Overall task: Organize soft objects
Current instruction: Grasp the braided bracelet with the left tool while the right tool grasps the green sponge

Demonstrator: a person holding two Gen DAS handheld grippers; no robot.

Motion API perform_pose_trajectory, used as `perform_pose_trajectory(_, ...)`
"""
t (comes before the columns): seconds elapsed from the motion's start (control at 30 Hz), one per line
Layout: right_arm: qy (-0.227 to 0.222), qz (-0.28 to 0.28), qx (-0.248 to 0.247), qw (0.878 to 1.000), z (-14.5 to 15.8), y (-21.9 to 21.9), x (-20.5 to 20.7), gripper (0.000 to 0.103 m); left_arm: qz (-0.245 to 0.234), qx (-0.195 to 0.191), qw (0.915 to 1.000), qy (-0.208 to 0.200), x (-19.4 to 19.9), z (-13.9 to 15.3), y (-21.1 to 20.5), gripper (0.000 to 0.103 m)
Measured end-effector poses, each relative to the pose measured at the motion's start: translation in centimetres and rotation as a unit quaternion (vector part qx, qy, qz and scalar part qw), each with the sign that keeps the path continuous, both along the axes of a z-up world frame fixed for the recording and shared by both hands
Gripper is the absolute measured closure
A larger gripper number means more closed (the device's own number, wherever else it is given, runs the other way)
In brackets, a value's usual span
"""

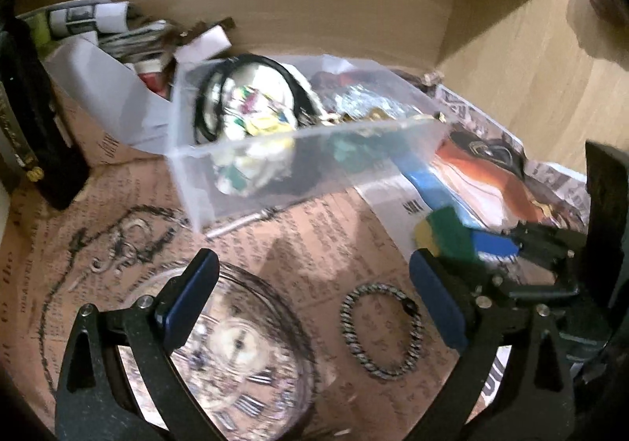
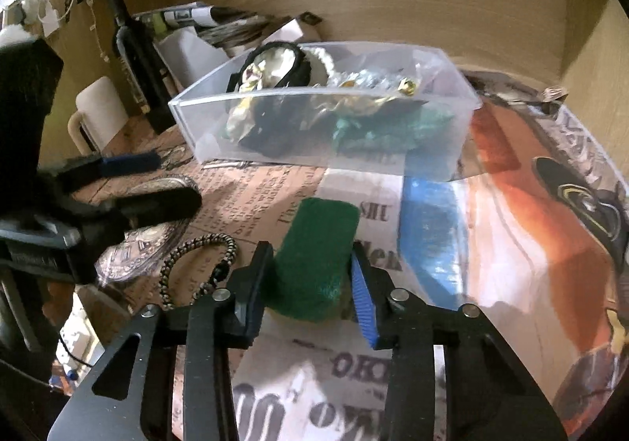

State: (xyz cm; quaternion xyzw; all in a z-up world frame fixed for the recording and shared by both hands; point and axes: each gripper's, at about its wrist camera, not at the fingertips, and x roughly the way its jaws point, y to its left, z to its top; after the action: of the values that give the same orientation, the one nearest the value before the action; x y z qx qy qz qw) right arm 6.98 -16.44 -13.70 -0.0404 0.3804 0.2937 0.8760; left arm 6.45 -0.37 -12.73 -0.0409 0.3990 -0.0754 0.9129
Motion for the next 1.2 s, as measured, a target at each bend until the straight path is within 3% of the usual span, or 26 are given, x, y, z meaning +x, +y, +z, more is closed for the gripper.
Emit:
perform_pose_trajectory(0.37,-0.033,-0.046,0.021,0.998,2.1,-3.3,-0.5,0.068,-0.038,0.003,0.9985,0.039,-0.6,-3.1,-2.7,0.007)
perform_pose_trajectory(0.5,-0.034,-0.047,0.023,0.998,2.1,-3.4,-0.5,0.068,-0.032,0.022,0.999,0.023,-1.2,-3.3,-2.8,0.023)
perform_pose_trajectory(0.67,-0.036,-0.042,0.026,0.998,2.2,-3.1,-0.5,0.068,-0.021,0.025,0.9994,0.012,-1.5,-3.3,-1.8,0.046)
perform_pose_trajectory(0.7,-0.037,-0.041,0.027,0.998,2.2,-3.0,-0.5,0.068,-0.02,0.022,0.9995,0.011,-1.5,-3.2,-1.7,0.055)
perform_pose_trajectory(0.8,-0.041,-0.038,0.029,0.998,2.5,-2.8,-0.5,0.068,-0.018,0.014,0.9997,0.012,-1.3,-3.0,-1.0,0.067)
perform_pose_trajectory(1.0,-0.054,-0.033,0.036,0.997,3.5,-2.2,-0.3,0.068,-0.011,0.018,0.9998,-0.004,-1.1,-2.0,-0.7,0.068)
perform_pose_trajectory(1.2,-0.077,-0.025,0.044,0.996,5.0,-1.5,0.4,0.068,-0.007,0.023,0.9987,-0.045,-0.7,0.9,-0.3,0.068)
